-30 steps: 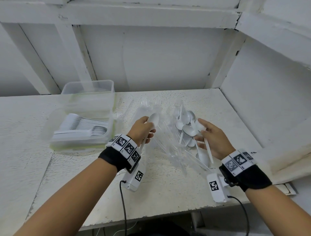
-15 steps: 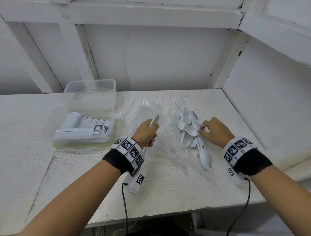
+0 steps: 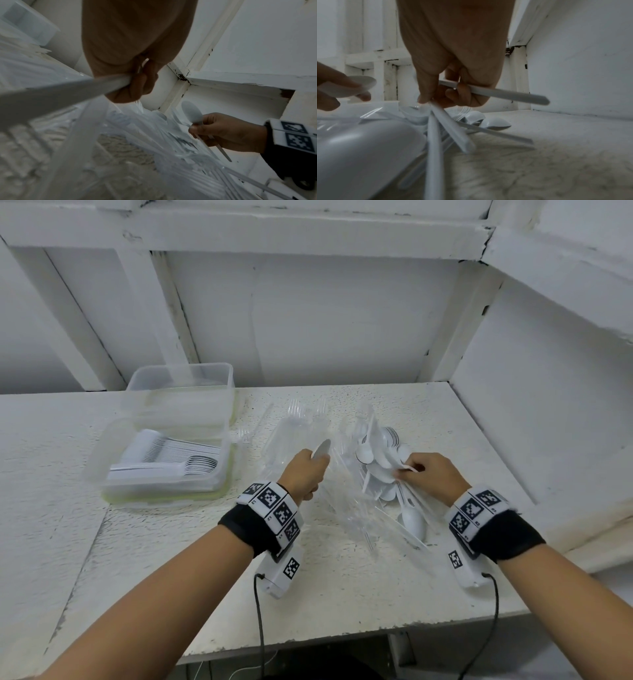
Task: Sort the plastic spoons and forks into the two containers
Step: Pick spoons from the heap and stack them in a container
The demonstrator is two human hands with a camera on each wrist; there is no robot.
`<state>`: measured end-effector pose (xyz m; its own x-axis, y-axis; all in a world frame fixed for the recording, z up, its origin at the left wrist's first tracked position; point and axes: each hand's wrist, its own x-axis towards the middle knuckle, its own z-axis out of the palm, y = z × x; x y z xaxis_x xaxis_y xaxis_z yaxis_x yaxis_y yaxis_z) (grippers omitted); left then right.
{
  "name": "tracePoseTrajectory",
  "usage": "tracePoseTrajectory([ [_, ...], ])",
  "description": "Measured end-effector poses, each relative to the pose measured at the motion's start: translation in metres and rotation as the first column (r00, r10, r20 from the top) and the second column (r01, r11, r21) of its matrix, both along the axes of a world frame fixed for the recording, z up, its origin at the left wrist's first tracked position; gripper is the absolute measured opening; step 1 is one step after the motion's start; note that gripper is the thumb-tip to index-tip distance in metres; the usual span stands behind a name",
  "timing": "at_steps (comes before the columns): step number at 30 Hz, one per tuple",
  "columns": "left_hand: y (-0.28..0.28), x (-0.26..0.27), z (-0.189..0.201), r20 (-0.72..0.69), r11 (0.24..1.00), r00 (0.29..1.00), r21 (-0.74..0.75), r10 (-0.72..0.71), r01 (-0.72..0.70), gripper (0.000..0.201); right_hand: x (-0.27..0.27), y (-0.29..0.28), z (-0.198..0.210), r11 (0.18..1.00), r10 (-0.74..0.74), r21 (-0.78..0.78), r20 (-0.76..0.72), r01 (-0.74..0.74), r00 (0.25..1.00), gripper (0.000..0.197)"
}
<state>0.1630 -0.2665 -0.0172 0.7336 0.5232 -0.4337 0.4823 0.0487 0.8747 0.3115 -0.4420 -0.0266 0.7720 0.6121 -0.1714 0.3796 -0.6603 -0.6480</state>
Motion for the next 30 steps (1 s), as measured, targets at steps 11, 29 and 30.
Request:
tracePoseTrajectory([
  [11,-0.039,0.047,0.007,-0.015,0.983,0.992,0.136,-0.123,0.124,0.018,0.0,-0.014,0.001,0.907,-0.303,0.226,-0.235,0.355,0.924,0.008],
  [29,-0.038,0.057,-0.005,-0.03,0.975,0.995,0.197,-0.097,0.101,0.035,-0.012,-0.018,0.008,0.898,-0.313,0.246,-0.227,0.366,0.922,0.028],
  [30,-0.036,0.057,-0.008,-0.073,0.96,0.991,0.248,-0.114,0.128,0.039,-0.012,-0.018,0.012,0.885,-0.331,0.259,-0.235,0.387,0.914,0.028],
])
